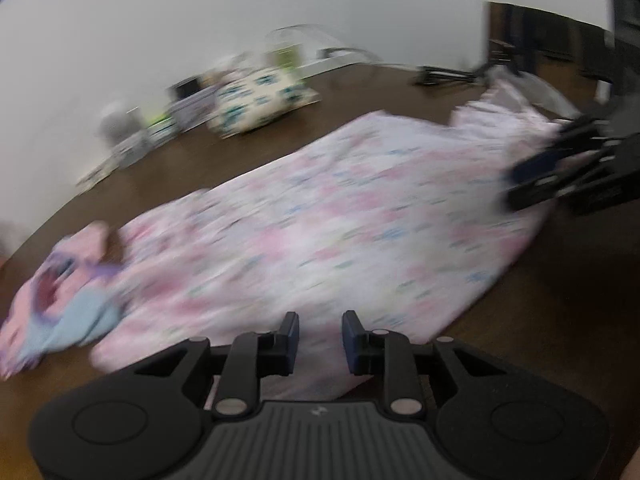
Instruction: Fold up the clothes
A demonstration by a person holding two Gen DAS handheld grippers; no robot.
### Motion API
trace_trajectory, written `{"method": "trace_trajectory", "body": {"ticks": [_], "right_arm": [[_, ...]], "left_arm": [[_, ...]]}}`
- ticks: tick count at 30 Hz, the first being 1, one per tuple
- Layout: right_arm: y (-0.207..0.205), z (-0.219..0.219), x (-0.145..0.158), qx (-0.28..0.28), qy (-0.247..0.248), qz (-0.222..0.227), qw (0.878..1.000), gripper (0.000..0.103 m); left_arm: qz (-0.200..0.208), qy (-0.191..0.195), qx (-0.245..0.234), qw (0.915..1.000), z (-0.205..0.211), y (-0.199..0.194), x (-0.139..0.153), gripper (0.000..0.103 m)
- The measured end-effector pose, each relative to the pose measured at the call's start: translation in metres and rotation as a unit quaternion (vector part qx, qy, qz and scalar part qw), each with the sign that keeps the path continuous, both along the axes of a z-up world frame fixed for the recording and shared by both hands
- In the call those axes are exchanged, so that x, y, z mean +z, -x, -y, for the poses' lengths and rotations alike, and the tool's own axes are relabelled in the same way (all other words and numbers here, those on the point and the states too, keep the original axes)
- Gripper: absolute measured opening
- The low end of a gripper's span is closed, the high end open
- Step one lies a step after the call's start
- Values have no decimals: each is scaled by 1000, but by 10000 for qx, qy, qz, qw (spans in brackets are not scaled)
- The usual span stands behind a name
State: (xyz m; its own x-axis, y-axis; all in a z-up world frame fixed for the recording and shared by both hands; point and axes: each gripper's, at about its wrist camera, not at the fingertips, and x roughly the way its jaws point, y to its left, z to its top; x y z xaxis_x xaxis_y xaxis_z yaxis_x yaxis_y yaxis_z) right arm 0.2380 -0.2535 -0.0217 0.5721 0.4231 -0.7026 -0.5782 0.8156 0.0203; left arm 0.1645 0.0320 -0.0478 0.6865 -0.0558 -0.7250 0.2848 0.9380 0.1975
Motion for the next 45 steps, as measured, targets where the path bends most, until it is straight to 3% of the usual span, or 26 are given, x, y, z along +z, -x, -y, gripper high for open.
{"method": "trace_trajectory", "body": {"ticks": [6, 11, 14, 17, 19, 21, 24, 26, 32, 35, 37, 39, 44, 45], "right_arm": [[5, 35, -2, -508, 178, 59, 9985, 31], [12, 43, -5, -642, 112, 87, 9978, 33], [10, 44, -4, -663, 113, -5, 9977, 34], [4, 50, 14, -604, -74, -139, 9981, 38], [0, 57, 30, -578, -265, -142, 9979, 48], [-6, 62, 50, -578, -223, 94, 9980, 65], [-33, 61, 65, -576, 297, 241, 9976, 79], [-53, 61, 74, -574, 671, 322, 9956, 81], [-129, 75, 64, -1010, 834, -525, 9900, 83], [-154, 75, 51, -1140, 947, -771, 9860, 83], [-171, 75, 42, -1225, 1021, -934, 9828, 83], [-180, 77, 34, -1284, 1116, -987, 9805, 80], [-194, 87, 16, -1336, 954, -1316, 9776, 70], [-197, 88, 12, -1336, 935, -1407, 9765, 64]], "left_arm": [[-56, 258, 615, 9978, -42, 15, 4, 31], [-22, 282, 594, 9978, -41, 27, 5, 30], [-32, 192, 568, 9982, -37, 28, 8, 37], [243, 1, 403, 9989, -32, 28, 28, 58], [435, 95, 277, 9986, -32, 21, 45, 93], [606, 229, 153, 9978, -34, 13, 63, 100], [420, 76, 10, 9991, -33, -24, 67, 100], [247, -66, -80, 9996, -33, -51, 67, 100], [-273, -491, -351, 9978, -31, -133, 67, 99], [-592, -691, -435, 9949, -32, -167, 54, 86], [-782, -782, -523, 9925, -35, -184, 45, 71], [-958, -715, -721, 9902, -40, -194, 39, 66], [-1200, -526, -1207, 9840, -55, -202, 20, 66], [-1199, -437, -1235, 9841, -59, -204, 17, 70]]}}
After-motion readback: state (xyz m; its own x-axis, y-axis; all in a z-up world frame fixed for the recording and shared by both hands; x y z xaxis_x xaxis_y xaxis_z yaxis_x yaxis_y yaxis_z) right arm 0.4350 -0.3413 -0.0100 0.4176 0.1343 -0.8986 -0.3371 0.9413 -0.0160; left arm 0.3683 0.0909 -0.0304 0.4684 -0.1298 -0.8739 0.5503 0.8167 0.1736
